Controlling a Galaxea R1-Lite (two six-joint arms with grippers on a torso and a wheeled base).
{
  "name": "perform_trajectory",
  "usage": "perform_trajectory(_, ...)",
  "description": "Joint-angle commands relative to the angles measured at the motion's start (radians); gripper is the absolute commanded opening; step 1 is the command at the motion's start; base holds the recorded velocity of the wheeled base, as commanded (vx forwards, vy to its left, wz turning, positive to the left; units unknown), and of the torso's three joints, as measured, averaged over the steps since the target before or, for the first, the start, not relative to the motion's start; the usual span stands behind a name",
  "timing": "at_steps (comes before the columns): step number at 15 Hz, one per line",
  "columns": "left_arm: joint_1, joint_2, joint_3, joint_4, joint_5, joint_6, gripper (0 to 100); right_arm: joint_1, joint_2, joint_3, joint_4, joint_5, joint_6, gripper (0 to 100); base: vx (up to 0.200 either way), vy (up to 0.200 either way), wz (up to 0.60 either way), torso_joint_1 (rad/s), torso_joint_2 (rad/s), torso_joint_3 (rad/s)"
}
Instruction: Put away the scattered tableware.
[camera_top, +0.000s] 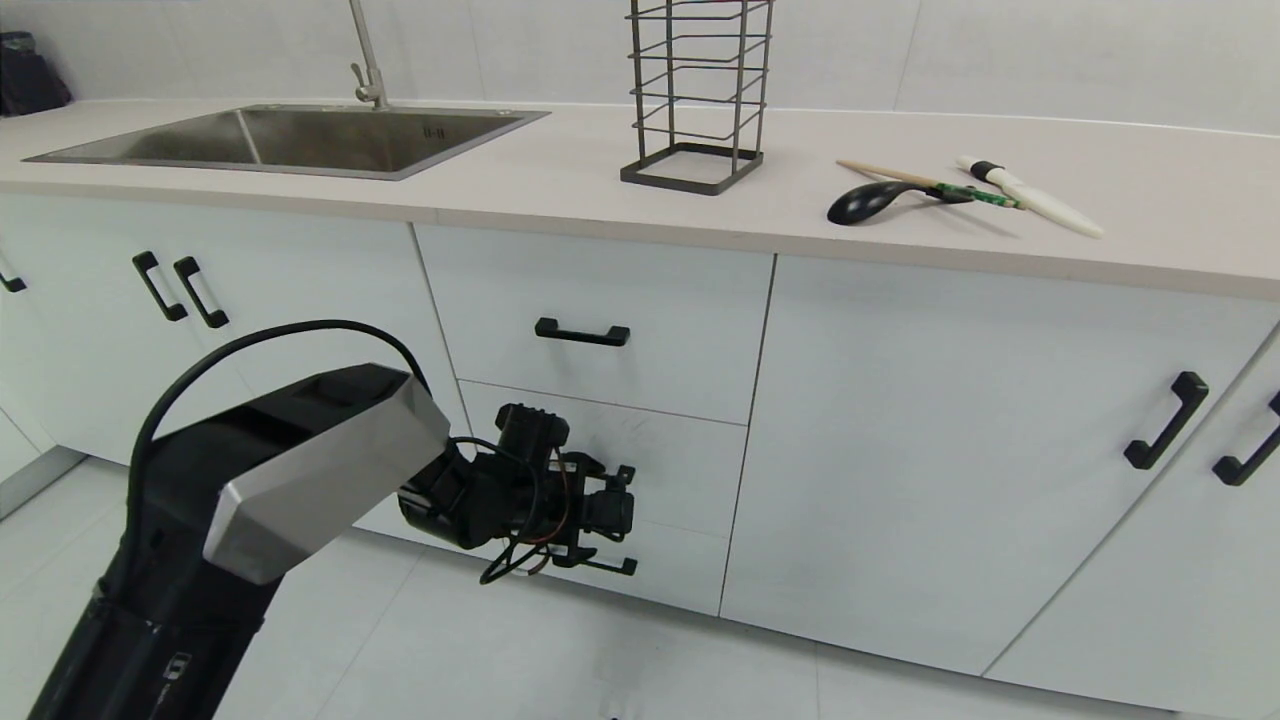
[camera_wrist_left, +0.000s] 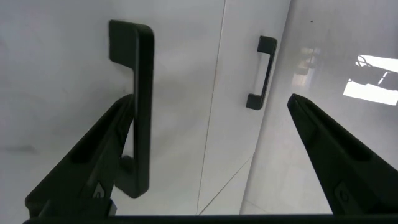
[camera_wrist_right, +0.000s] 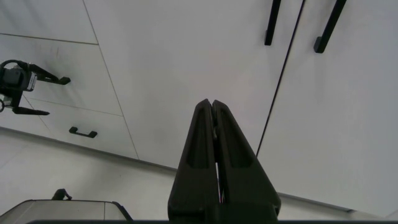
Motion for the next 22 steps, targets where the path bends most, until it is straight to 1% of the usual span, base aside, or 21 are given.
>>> perform_trajectory(1, -0.011, 0.013, 0.004, 0.005, -0.001, 0.0, 100, 0.0, 0.001, 0.0, 0.0, 0.0, 0.0, 0, 0.0, 0.0, 0.0, 0.0, 0.0, 0.0)
perform_trajectory(2, -0.012, 0.013, 0.009, 0.01, -0.001, 0.0, 100, 0.0, 0.001, 0.0, 0.0, 0.002, 0.0, 0, 0.0, 0.0, 0.0, 0.0, 0.0, 0.0)
perform_trajectory(5, -0.012, 0.006, 0.095, 0.004, -0.001, 0.002, 100, 0.0, 0.001, 0.0, 0.0, 0.0, 0.0, 0, 0.0, 0.0, 0.0, 0.0, 0.0, 0.0)
perform_trajectory(8, -0.003, -0.026, 0.154, 0.002, -0.001, 0.003, 100, 0.0, 0.001, 0.0, 0.0, 0.0, 0.0, 0, 0.0, 0.0, 0.0, 0.0, 0.0, 0.0)
perform_trajectory(14, 0.005, -0.111, 0.222, 0.002, -0.003, 0.002, 100, 0.0, 0.001, 0.0, 0.0, 0.0, 0.0, 0, 0.0, 0.0, 0.0, 0.0, 0.0, 0.0)
perform_trajectory(16, 0.008, -0.157, 0.25, 0.002, -0.003, 0.0, 100, 0.0, 0.001, 0.0, 0.0, 0.002, 0.0, 0, 0.0, 0.0, 0.0, 0.0, 0.0, 0.0)
perform_trajectory(20, 0.011, -0.289, 0.362, 0.002, -0.004, -0.001, 100, 0.0, 0.001, 0.0, 0.0, 0.0, 0.0, 0, 0.0, 0.0, 0.0, 0.0, 0.0, 0.0)
perform_trajectory(21, 0.008, -0.356, 0.397, 0.001, -0.004, -0.004, 100, 0.0, 0.001, 0.0, 0.0, 0.0, 0.0, 0, 0.0, 0.0, 0.0, 0.0, 0.0, 0.0)
perform_trajectory(22, 0.006, -0.378, 0.409, 0.001, -0.004, -0.004, 100, 0.0, 0.001, 0.0, 0.0, 0.0, 0.0, 0, 0.0, 0.0, 0.0, 0.0, 0.0, 0.0)
